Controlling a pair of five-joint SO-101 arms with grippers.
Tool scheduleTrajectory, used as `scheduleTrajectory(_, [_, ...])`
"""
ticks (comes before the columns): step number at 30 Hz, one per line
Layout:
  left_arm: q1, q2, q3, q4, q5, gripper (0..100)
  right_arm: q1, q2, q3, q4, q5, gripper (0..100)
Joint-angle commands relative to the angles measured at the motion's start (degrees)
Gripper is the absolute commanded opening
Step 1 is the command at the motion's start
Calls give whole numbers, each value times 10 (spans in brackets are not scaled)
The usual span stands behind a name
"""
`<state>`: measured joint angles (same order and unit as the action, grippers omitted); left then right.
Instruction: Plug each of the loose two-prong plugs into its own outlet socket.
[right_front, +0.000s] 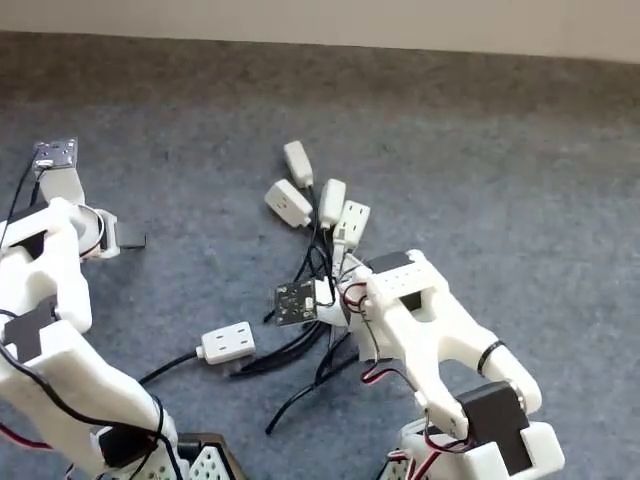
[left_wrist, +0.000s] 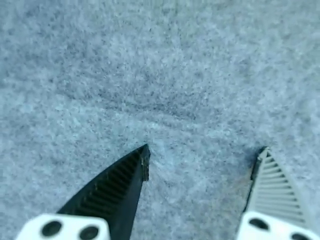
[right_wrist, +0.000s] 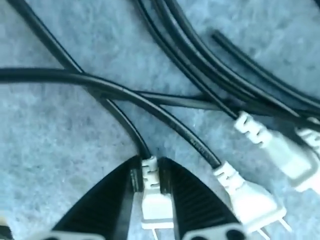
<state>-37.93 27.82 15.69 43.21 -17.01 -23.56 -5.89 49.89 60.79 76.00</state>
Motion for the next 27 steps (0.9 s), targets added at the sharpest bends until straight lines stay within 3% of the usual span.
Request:
scheduleTrajectory(1, [-22, 19, -6, 21, -27, 312, 46, 7, 21, 15, 8, 30])
scheduleTrajectory(6, [-20, 20, -44, 83, -82, 309, 67, 7, 18, 15, -23, 26])
scheduleTrajectory(11, [-3, 20, -138, 171, -102, 309, 56, -16, -11, -46, -251, 7])
scheduleTrajectory(16, [36, 19, -279, 315, -102, 309, 48, -131, -44, -52, -375, 6])
scheduleTrajectory(22, [81, 19, -435, 430, -100, 309, 43, -284, -149, 65, -497, 6])
scheduleTrajectory(27, [116, 19, -523, 506, -99, 309, 45, -300, -236, 175, -589, 6])
